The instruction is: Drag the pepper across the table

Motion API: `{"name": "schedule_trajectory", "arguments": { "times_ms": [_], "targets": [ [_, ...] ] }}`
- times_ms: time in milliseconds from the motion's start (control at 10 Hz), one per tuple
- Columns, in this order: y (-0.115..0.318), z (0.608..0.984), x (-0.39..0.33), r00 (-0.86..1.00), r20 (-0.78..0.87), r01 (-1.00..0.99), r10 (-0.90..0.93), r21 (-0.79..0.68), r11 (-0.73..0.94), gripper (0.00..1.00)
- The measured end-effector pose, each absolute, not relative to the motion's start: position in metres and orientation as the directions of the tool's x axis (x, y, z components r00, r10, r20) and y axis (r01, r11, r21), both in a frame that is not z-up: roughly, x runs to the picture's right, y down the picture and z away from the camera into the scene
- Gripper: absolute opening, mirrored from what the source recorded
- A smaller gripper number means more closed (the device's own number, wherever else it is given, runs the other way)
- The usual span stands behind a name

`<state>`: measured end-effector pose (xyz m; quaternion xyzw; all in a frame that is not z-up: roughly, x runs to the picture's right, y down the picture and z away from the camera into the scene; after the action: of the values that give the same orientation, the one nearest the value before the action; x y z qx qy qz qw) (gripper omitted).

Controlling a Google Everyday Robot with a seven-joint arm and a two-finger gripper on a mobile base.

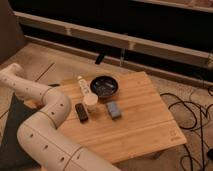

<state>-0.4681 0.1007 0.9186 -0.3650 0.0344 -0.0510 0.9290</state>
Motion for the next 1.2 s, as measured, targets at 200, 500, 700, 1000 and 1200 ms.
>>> {"name": "schedule_trajectory", "arguments": {
  "times_ms": [200, 500, 700, 1000, 1200],
  "targets": [
    [0.1027, 0.9108, -0.4806, 0.991, -0.011, 0.093, -0.137, -0.675, 0.732, 0.05],
    [0.1013, 0.9120, -0.4786, 0.991, -0.015, 0.091, -0.136, -0.673, 0.734, 0.05],
    [0.1019, 0.9116, -0.4790, 0.991, -0.013, 0.091, -0.136, -0.675, 0.733, 0.05],
    [0.1018, 0.9115, -0.4792, 0.991, -0.013, 0.091, -0.136, -0.675, 0.732, 0.03],
    [0.1016, 0.9117, -0.4789, 0.991, -0.013, 0.091, -0.135, -0.674, 0.733, 0.01]
  ]
}}
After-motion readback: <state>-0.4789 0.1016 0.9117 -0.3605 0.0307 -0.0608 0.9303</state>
